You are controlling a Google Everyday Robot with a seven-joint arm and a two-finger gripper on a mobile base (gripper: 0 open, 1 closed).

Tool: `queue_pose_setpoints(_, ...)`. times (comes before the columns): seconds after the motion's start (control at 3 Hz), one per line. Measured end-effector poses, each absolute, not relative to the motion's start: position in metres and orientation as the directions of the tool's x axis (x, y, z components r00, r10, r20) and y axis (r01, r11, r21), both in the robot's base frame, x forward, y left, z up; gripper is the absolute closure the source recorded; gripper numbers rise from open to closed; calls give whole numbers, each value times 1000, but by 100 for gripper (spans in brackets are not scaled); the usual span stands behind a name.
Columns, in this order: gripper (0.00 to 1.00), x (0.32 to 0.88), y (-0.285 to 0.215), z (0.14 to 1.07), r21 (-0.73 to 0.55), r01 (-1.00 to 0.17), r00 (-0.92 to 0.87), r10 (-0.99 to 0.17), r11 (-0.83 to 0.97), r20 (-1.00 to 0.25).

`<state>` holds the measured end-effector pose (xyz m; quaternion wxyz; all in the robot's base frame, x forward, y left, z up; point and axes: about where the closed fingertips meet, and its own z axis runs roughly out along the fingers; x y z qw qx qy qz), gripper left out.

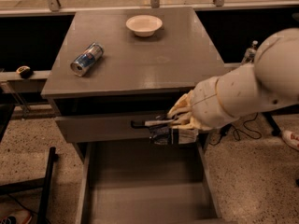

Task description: Place blue chip bag into middle drawer

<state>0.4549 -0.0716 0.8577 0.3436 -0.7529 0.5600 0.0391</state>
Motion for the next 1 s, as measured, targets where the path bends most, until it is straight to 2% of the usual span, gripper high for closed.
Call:
queue_pose_setpoints(0.67,100,430,-66,707,-370,-916,347,-769,-155,-536)
queue_pose_setpoints(1.0,100,427,-64,695,-362,-917,355,-760,-168,-545)
